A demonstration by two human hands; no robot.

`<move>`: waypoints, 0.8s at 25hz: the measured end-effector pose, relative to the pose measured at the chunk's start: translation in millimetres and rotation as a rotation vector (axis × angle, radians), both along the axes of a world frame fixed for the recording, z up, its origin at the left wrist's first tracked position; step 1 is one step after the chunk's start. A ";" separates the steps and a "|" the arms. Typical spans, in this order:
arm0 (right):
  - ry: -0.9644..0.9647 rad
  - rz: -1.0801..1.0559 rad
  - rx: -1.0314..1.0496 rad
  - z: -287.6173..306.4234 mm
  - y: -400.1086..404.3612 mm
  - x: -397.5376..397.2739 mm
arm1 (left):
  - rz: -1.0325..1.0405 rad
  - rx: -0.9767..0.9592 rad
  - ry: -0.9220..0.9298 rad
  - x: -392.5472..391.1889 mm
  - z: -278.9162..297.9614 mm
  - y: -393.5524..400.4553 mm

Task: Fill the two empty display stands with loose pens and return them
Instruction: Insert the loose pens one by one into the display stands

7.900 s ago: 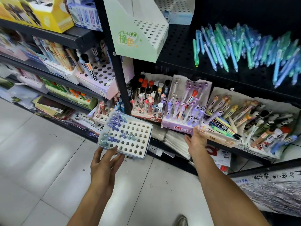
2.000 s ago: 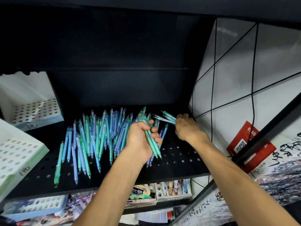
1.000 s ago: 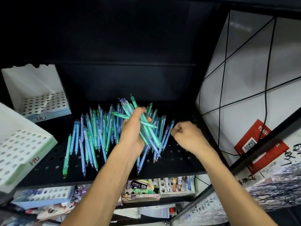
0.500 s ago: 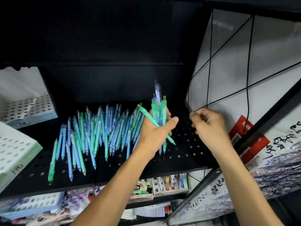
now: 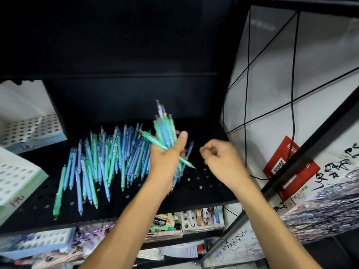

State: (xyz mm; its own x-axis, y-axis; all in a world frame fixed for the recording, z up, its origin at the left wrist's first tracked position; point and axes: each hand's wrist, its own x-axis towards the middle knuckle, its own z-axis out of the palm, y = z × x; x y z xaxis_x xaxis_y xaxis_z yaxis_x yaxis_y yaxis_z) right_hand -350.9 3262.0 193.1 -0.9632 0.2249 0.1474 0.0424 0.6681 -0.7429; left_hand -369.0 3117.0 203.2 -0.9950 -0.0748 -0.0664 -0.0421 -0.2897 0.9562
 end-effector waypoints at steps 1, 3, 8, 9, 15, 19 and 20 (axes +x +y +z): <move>-0.061 0.036 0.079 -3.9 -11.4 -3.8 | 0.044 0.052 -0.041 -4.0 4.0 -12.0; -0.173 0.080 0.217 -10.1 -32.2 -10.7 | 0.070 0.117 -0.095 -8.6 5.8 -32.5; -0.280 0.038 0.375 -8.8 -48.5 -18.4 | 0.041 0.178 -0.168 -3.8 5.0 -55.1; -0.300 0.034 0.392 -6.4 -48.1 -18.3 | 0.038 0.185 -0.174 -3.0 4.8 -56.5; -0.348 -0.003 0.563 3.8 -46.9 -13.2 | -0.013 0.179 -0.221 -3.2 0.2 -54.9; -0.481 0.043 0.483 4.7 -31.2 -19.4 | -0.079 0.170 -0.256 -2.6 0.0 -49.9; -0.496 0.059 0.487 4.3 -29.3 -20.0 | -0.089 0.161 -0.263 -2.7 -0.3 -48.5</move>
State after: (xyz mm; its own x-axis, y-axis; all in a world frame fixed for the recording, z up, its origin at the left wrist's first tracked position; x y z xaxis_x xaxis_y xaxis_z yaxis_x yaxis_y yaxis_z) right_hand -370.9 3232.7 197.4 -0.9514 0.1903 -0.2423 0.2527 0.9319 -0.2603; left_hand -371.6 3068.5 202.9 -0.9441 0.0444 -0.3266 -0.3142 -0.4203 0.8512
